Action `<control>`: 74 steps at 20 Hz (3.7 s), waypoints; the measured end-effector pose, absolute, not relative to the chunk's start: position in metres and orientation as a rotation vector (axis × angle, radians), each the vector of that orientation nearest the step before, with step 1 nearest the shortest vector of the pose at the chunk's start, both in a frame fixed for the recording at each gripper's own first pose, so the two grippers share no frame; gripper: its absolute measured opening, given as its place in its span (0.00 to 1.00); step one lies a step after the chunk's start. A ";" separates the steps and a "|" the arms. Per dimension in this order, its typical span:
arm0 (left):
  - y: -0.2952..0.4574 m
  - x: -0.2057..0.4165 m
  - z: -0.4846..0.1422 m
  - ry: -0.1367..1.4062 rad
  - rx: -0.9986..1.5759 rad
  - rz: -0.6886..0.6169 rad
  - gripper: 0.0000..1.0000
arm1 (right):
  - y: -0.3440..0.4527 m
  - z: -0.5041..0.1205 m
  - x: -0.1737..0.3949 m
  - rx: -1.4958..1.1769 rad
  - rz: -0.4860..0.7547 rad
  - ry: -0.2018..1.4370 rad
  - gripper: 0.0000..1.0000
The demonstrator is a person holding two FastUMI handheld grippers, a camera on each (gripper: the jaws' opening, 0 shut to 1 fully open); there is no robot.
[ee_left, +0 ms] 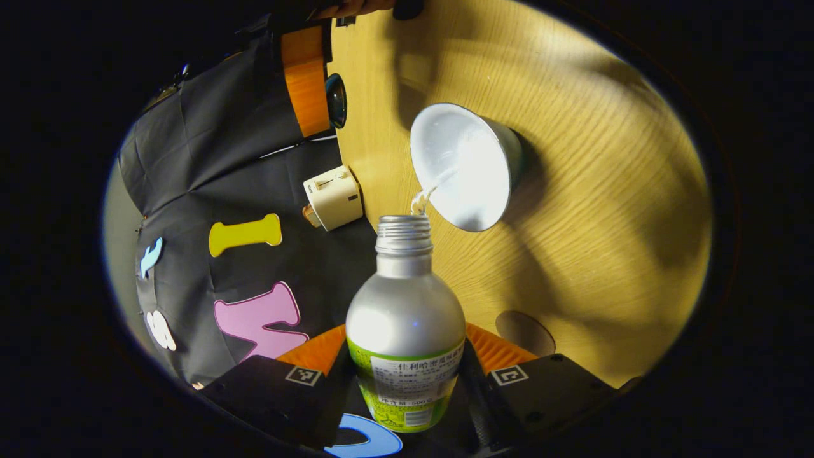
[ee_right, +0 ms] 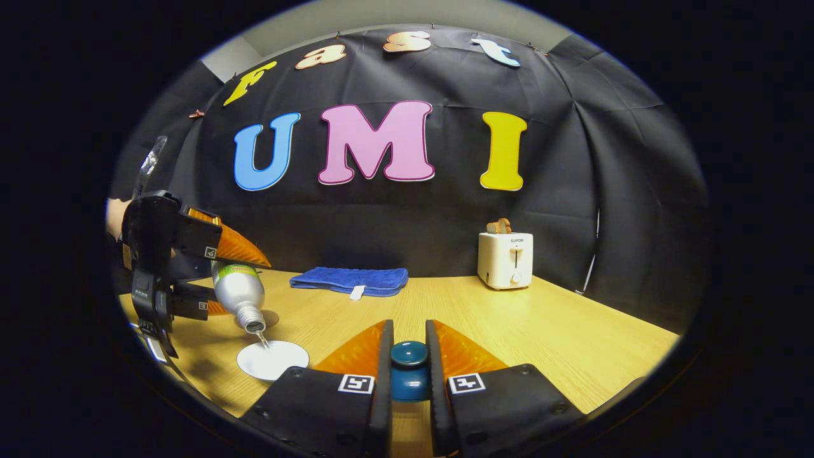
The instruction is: Open the teacup lid with one hand, grasp the water bottle and pour water into the teacup with the other hand; after pouring, place the water bottle on the coaster and then close the teacup lid.
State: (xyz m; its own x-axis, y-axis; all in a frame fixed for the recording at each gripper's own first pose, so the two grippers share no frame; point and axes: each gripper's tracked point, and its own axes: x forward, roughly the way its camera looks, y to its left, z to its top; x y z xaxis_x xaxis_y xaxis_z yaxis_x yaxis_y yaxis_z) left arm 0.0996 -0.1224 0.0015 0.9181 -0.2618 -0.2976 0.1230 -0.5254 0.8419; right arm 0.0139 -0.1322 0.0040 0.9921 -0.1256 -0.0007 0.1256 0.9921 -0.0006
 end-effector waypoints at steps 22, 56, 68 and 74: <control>-0.132 0.098 0.017 -0.146 2.272 -0.443 0.82 | -0.134 0.004 0.013 -0.001 -0.137 0.001 0.28; -0.120 0.079 0.008 -0.230 1.227 -0.307 0.81 | -0.134 0.005 0.013 -0.001 -0.137 0.001 0.28; -0.120 0.128 -0.004 -0.148 -0.007 -0.283 0.81 | -0.134 0.004 0.013 -0.001 -0.137 0.000 0.28; -0.124 0.141 -0.026 -0.071 -0.088 -0.233 0.82 | -0.134 0.005 0.014 -0.001 -0.137 0.000 0.28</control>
State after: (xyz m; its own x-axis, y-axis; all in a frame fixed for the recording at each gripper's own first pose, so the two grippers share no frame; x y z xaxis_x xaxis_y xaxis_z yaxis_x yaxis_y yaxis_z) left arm 0.1407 -0.1243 -0.0263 0.9705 -0.2274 0.0801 0.2337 0.9691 -0.0793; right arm 0.0139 -0.1337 0.0045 0.9906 -0.1365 0.0003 0.1365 0.9906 -0.0011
